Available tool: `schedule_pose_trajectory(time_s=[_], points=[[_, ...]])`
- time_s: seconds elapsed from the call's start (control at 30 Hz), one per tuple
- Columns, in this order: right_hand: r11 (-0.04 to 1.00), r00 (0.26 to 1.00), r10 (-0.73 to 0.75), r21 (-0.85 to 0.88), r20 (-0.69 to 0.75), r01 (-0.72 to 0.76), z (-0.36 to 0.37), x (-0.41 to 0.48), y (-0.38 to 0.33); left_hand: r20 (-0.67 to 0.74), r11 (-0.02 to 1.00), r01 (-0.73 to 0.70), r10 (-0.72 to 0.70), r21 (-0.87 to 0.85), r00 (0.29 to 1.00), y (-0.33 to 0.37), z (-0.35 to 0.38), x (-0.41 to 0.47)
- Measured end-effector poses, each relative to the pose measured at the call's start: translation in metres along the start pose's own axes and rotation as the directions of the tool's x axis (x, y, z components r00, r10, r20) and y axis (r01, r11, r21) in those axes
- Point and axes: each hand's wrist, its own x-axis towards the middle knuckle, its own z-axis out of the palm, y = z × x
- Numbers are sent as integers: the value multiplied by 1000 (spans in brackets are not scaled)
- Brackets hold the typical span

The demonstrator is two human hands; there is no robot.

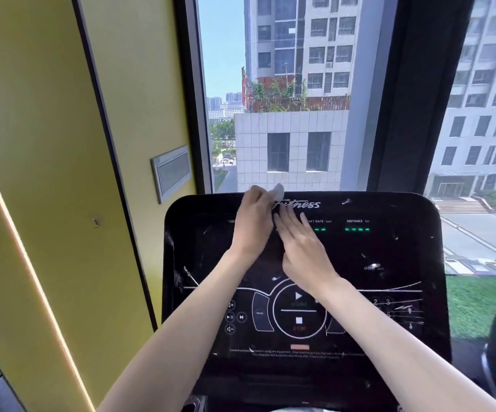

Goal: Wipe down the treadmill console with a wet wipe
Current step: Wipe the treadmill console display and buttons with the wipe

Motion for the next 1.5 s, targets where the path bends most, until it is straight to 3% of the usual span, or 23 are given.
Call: schedule_pose_trajectory(time_s=[0.03, 0.1, 0.17, 0.2, 0.3, 0.37, 0.43, 0.5, 0.53, 0.63, 0.67, 0.7, 0.8, 0.83, 0.9, 0.97, 1.03, 1.13, 1.2, 1.27, 1.33, 1.4, 1.5], points=[[1000, 1000, -4, -11, 4, 4, -1, 0, 1, 45, 1000, -24, 24, -15, 999, 0, -2, 2], [1000, 1000, -12, -15, 8, 12, -2, 0, 3, -99, 993, 112, -116, -44, 988, -13, -9, 6], [1000, 1000, -2, 0, 1, 2, -1, 0, 1, -327, 907, 396, -421, -145, 846, -31, -21, 5], [1000, 1000, 9, 4, -4, -9, 1, 1, -1, -377, 879, 451, -473, -151, 796, -36, -24, 2], [1000, 1000, 16, -8, -11, -16, 3, 1, -2, -189, 967, 252, -239, 49, 953, -34, -23, -12], [1000, 1000, -8, -11, -11, 8, 2, 1, 2, -110, 983, 163, -153, 83, 982, -43, -33, -15], [1000, 1000, -25, -5, -15, 25, 1, 1, 5, -323, 926, 375, -344, 35, 881, -58, -50, -13], [1000, 999, -31, 0, -21, 31, 3, 1, 5, -508, 794, 605, -541, -48, 670, -69, -63, -15], [999, 999, -34, 6, -22, 34, 5, 1, 4, -504, 781, 623, -553, -37, 663, -67, -63, -16], [999, 999, -49, 1, -23, 49, 6, 1, 5, -254, 910, 403, -369, 98, 894, -47, -51, -20], [998, 998, -55, -8, -20, 54, 6, 0, 7, -215, 925, 365, -337, 106, 917, -45, -51, -19], [998, 998, -61, -11, -17, 61, 5, 0, 9, -247, 916, 391, -360, 86, 899, -46, -54, -16], [996, 996, -88, -9, -8, 88, 2, 0, 15, -449, 752, 659, -600, -32, 663, -54, -62, -10], [995, 995, -99, -12, -2, 99, 1, -1, 16, -434, 753, 658, -593, -1, 678, -49, -60, -10], [993, 993, -118, -20, 11, 118, 0, -1, 19, -277, 871, 469, -419, 147, 865, -34, -47, -11], [990, 991, -134, -39, 30, 135, -1, 0, 21, -126, 930, 285, -262, 230, 957, -26, -37, -12], [987, 988, -146, -62, 44, 149, -1, 1, 24, -197, 900, 358, -315, 247, 929, -32, -36, -8], [982, 984, -161, -88, 70, 167, -4, 0, 24, -415, 762, 612, -496, 212, 762, -31, -32, -3], [980, 982, -168, -95, 90, 177, -5, 1, 24, -339, 820, 495, -396, 286, 853, -10, -12, -2], [978, 980, -174, -102, 99, 184, -7, 2, 25, -106, 910, 246, -223, 334, 969, 12, 10, -3], [971, 977, -178, -139, 120, 194, -11, 3, 27, 100, 940, 72, -111, 334, 989, 18, 13, 0], [958, 971, -204, -179, 125, 224, -14, 1, 32, 106, 923, 92, -141, 373, 984, 5, 2, 8], [970, 988, -139, -192, 60, 149, -19, -9, 39, -117, 854, 372, -355, 364, 928, -9, -9, 13]])
